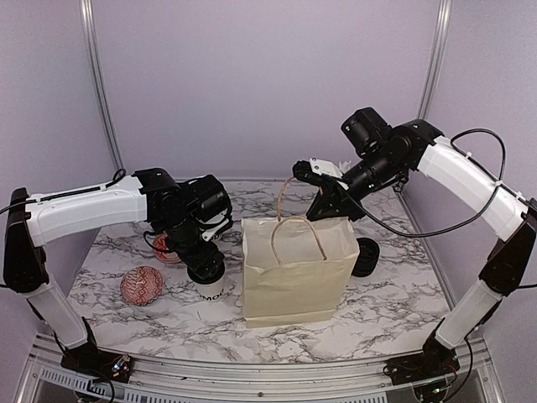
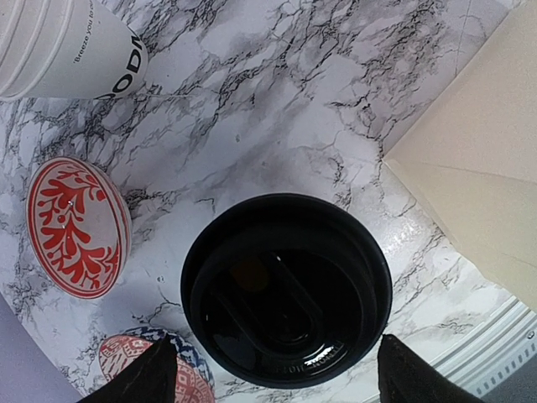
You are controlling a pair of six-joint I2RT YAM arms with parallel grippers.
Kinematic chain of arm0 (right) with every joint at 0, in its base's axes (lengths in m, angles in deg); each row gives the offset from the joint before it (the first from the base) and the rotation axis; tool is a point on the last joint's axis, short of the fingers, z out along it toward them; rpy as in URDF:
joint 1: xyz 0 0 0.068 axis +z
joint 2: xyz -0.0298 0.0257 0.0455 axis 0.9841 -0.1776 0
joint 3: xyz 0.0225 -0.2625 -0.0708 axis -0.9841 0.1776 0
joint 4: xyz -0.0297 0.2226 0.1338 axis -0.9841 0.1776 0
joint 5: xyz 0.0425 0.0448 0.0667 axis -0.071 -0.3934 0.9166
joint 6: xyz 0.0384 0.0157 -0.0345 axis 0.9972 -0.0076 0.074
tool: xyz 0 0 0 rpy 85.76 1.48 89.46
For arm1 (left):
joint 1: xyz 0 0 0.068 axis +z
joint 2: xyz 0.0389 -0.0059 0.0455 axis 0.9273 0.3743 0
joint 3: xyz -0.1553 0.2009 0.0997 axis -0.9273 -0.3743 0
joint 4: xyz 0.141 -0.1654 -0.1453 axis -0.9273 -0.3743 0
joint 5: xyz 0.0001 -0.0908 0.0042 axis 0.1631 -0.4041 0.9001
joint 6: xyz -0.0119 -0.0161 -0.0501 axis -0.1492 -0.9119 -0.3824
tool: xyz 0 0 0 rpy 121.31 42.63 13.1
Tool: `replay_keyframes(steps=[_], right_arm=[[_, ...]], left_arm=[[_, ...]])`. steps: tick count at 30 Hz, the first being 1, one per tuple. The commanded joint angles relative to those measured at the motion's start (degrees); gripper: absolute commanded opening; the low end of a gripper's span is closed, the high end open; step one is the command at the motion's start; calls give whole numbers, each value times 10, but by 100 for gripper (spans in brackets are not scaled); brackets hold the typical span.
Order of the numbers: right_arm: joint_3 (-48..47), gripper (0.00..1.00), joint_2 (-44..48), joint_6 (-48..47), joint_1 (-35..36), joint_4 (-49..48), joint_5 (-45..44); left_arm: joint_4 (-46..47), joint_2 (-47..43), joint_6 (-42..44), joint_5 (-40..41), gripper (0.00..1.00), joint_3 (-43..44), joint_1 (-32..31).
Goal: Pack the takeout coffee
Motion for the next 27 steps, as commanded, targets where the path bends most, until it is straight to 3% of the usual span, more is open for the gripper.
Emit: replay_keyframes(steps=[1,9,18,27], right_arm=[[4,4,19,5,-5,-9,15],[7,6,21,3,-5,-5,14],[5,7,15,4,-5,-8,15],[1,8,12,6,-5,-9,13]], left_arm=[[-24,15,-14,-7,83,19,6],[-22,40,-6,-22,81,24,15],[-21,52,-3,-40,72,22,18],[-21,44,-1,-39,78,5,18]])
